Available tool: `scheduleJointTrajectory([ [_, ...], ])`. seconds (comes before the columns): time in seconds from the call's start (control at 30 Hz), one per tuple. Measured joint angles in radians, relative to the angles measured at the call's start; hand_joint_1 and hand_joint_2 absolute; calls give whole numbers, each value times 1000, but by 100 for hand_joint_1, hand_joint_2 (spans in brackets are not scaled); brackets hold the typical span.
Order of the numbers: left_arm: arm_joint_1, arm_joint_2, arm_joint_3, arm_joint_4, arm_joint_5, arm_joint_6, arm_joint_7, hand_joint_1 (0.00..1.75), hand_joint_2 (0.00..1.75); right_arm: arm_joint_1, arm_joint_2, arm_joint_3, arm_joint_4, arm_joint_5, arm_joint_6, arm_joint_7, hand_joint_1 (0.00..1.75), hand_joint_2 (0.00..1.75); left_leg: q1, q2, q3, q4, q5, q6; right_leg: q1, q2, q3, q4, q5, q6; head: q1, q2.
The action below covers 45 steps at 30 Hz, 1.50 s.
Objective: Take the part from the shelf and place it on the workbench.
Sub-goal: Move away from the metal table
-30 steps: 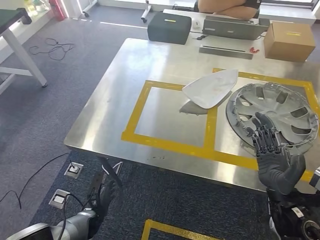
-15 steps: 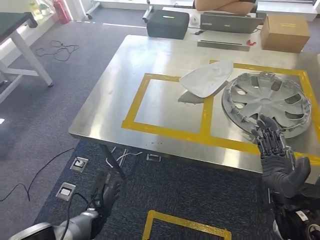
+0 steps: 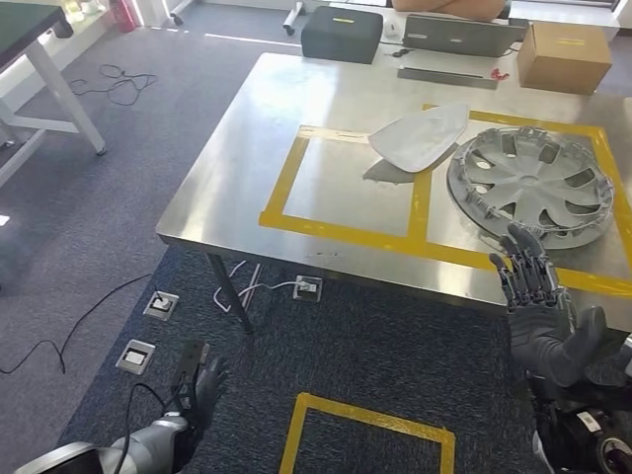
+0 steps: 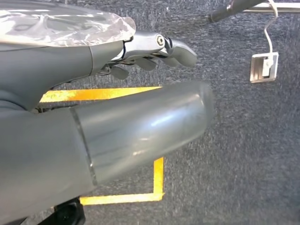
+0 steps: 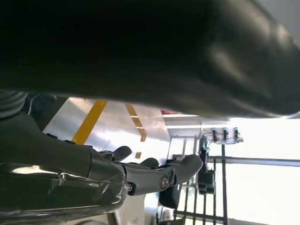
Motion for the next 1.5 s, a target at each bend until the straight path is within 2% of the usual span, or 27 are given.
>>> scheduleJointTrajectory([
  [0.07,0,0,0,0,0,0,0,0,0,1,0,-2,0,0,0,0,0,0,-2,1,-24,1,19,6,-2,0,-39,146,-101,6,6,0],
  [0.1,1,0,0,0,0,0,0,0,0,1,0,-2,1,0,-1,0,0,0,-2,1,-37,1,28,6,-2,0,-50,210,-127,9,7,0],
  [0.17,2,0,0,0,-1,0,0,0,0,1,0,-4,2,0,-2,0,0,0,-2,1,-61,3,47,3,-2,0,-24,236,-110,12,9,0],
  [0.23,3,-1,0,0,-3,0,0,0,0,1,0,-4,3,0,-2,0,0,0,-2,1,-82,7,63,-3,-2,1,68,118,-51,9,11,0],
  [0.3,2,-1,0,0,-5,0,0,0,0,1,0,-6,2,0,-3,-1,0,0,-5,1,-98,13,77,-13,0,2,166,-34,-32,2,11,0],
  [0.33,1,-2,0,0,-7,0,0,0,0,2,0,-7,2,0,-4,-2,0,0,-6,1,-104,15,86,-18,3,3,191,-78,-35,-2,10,0],
  [0.4,1,-1,0,0,-9,0,1,0,0,5,0,-8,2,0,-6,-4,0,0,-7,1,-115,14,104,-30,3,4,193,-106,-35,-10,8,0],
  [0.47,1,0,0,0,-12,0,2,0,0,7,0,-8,2,0,-7,-5,0,0,-6,-1,-135,39,76,-43,-1,1,178,-110,-19,-25,5,0],
  [0.57,2,-2,0,0,-16,-1,2,0,0,14,0,-9,1,1,-8,-8,0,0,1,-2,-201,224,-70,-60,0,-4,143,-109,11,-46,-5,0],
  [0.6,2,-2,0,0,-17,-1,2,0,0,19,0,-10,1,2,-8,-9,0,0,3,-2,-219,295,-101,-64,1,-5,128,-106,20,-47,-6,0],
  [0.67,3,-2,0,0,-19,-1,3,0,0,27,0,-14,1,4,-7,-11,0,0,6,-2,-211,351,-90,-67,2,-5,97,-97,37,-46,-7,0],
  [0.7,3,-3,0,0,-19,0,3,0,0,31,0,-16,1,4,-7,-12,0,0,7,-2,-180,323,-61,-67,2,-5,82,-91,44,-45,-8,0],
  [0.77,2,-3,0,0,-19,3,3,0,0,40,0,-21,-4,4,-6,-12,0,0,7,-3,-78,187,-23,-60,4,-4,57,-77,53,-40,-12,0],
  [0.83,1,-3,0,0,-19,7,3,0,0,47,0,-27,-12,3,-6,-12,0,0,2,-4,-3,67,-27,-47,5,-4,43,-69,65,-30,-12,0],
  [0.87,1,-3,0,0,-19,9,3,0,0,49,0,-29,-15,2,-6,-10,0,0,-2,-4,8,41,-31,-41,4,-4,38,-69,73,-24,-11,0],
  [0.93,2,-3,0,0,-18,11,3,0,0,51,0,-32,-17,-1,-7,-4,0,0,-3,-2,-2,31,-17,-25,1,-3,30,-68,79,-11,-9,0],
  [0.97,2,-4,0,0,-17,11,3,0,0,52,0,-33,-18,-1,-8,0,0,0,-1,0,-10,27,-8,-16,-1,-2,21,-54,61,-7,-8,0],
  [1.07,1,-4,1,0,-14,12,3,0,0,52,0,-38,-18,-4,-12,8,0,0,1,4,-42,23,23,1,-2,0,-20,99,-84,1,5,0],
  [1.1,1,-4,1,0,-12,12,4,0,0,51,0,-39,-18,-5,-13,9,0,0,1,4,-54,24,33,2,-2,0,-30,167,-122,3,8,0],
  [1.13,2,-4,1,0,-10,12,4,0,0,51,0,-39,-18,-6,-13,10,0,0,0,4,-68,24,44,1,-2,0,-30,215,-135,4,9,0],
  [1.2,2,-4,2,0,-5,12,4,0,0,48,0,-38,-16,-9,-10,9,0,0,-1,4,-97,27,65,-2,-2,0,13,216,-93,4,11,0],
  [1.27,2,-4,5,0,0,12,4,0,0,39,0,-38,-13,-15,-1,4,0,0,-2,3,-123,31,86,-9,-1,1,110,87,-46,1,11,0],
  [1.33,2,-1,8,0,5,12,3,0,0,28,0,-38,-8,-20,12,-5,0,0,-4,3,-136,33,106,-19,3,4,195,-53,-52,-6,8,0],
  [1.37,2,1,11,0,8,12,1,0,0,22,0,-37,-4,-21,19,-9,0,0,-4,3,-139,31,118,-24,6,6,213,-89,-61,-10,8,0],
  [1.43,4,7,18,0,14,11,-2,0,0,12,0,-36,6,-24,31,-16,0,0,-4,1,-144,24,137,-35,8,4,198,-97,-47,-23,6,0],
  [1.47,5,9,21,0,15,10,-3,0,0,4,2,-35,13,-25,35,-18,0,0,-3,0,-153,33,125,-41,6,2,186,-98,-36,-30,8,0],
  [1.5,7,12,25,0,17,10,-3,0,0,-3,4,-34,20,-26,39,-19,0,0,-2,-1,-167,59,88,-47,4,-1,170,-99,-22,-40,6,0],
])
